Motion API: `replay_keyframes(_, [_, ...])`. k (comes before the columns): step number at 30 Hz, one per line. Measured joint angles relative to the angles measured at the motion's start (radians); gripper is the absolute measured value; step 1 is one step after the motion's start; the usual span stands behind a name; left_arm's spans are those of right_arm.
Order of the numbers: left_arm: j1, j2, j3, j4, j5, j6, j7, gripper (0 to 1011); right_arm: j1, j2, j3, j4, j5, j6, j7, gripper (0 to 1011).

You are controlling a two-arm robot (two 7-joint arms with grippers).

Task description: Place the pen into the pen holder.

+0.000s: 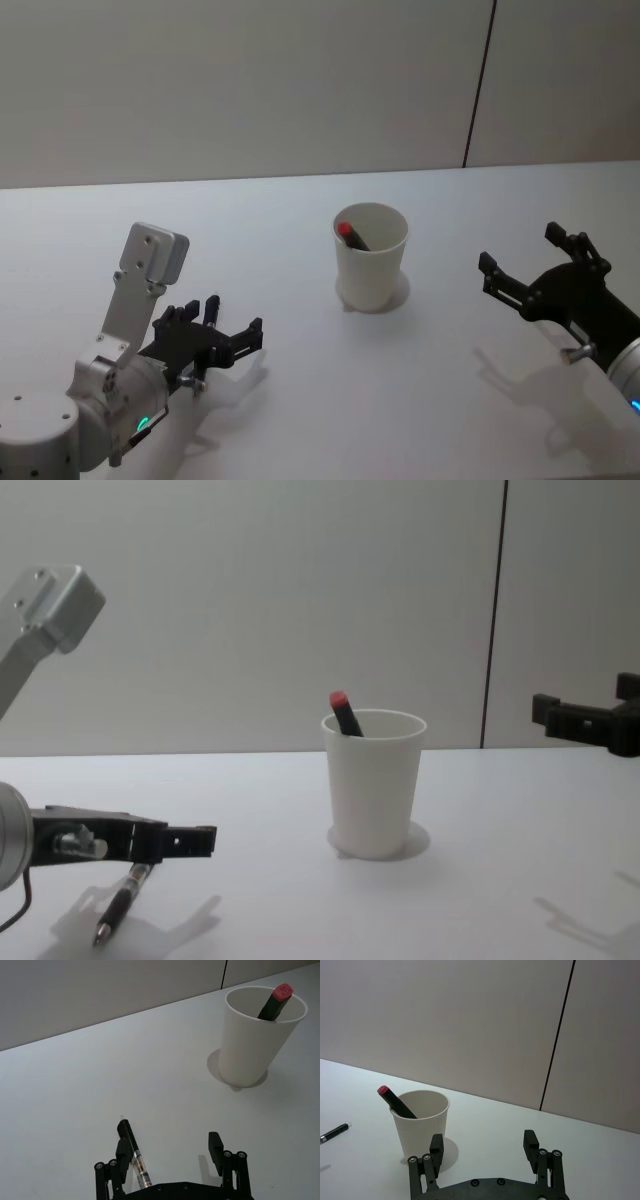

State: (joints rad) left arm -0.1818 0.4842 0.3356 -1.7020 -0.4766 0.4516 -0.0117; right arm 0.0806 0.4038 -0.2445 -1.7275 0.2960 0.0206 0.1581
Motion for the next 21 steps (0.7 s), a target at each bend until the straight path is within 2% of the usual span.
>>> replay_keyframes(9, [-0.014,-0.009,-0.009,0.020,-0.019,0.036,0.007,1000,0.000,0.000,0.000,0.000,0.000,0.000,0.000,1001])
replay_keyframes(21, [-0.026,-0.020,-0.015,0.041,-0.020,0.085,0.027,1000,0.000,0.000,0.000,0.000,0.000,0.000,0.000,1001])
